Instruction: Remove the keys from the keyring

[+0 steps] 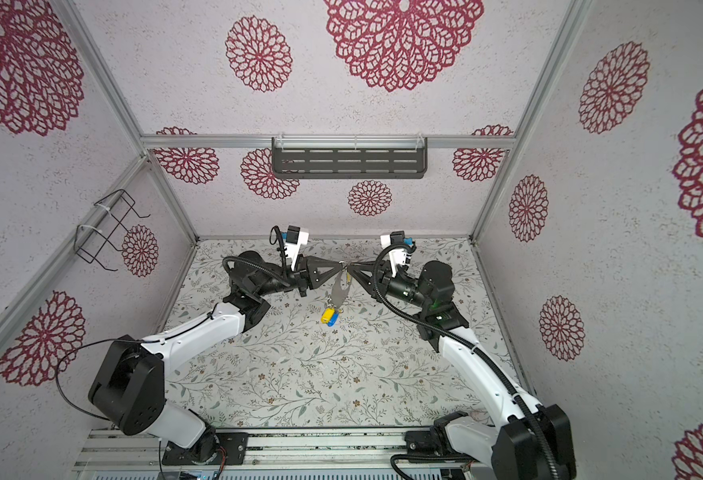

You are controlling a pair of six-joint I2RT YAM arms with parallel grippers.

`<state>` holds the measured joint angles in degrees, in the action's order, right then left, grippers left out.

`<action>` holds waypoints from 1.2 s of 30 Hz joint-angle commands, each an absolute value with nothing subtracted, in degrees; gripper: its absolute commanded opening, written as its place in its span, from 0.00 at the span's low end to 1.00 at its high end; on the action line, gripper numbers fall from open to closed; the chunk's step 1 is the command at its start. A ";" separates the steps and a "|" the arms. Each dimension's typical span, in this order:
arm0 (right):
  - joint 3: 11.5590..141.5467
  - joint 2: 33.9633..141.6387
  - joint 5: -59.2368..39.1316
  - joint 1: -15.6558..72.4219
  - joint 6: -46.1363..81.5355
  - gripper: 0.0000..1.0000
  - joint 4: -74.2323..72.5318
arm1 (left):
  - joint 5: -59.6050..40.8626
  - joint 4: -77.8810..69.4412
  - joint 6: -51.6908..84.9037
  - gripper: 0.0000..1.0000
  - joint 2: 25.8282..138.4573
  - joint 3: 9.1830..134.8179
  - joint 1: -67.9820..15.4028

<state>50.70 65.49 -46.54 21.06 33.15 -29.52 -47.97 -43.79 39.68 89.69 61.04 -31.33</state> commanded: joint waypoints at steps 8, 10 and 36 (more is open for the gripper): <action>54.59 61.99 -46.06 18.52 31.70 0.24 -28.82 | -49.00 -44.03 39.19 0.00 90.13 63.63 -31.22; 54.10 62.96 -46.10 18.54 33.19 0.24 -31.11 | -48.88 -44.03 39.20 0.00 89.97 63.72 -31.20; 52.31 68.95 -47.42 22.41 39.32 0.24 -40.80 | -48.33 -42.90 38.63 0.00 90.39 65.17 -31.43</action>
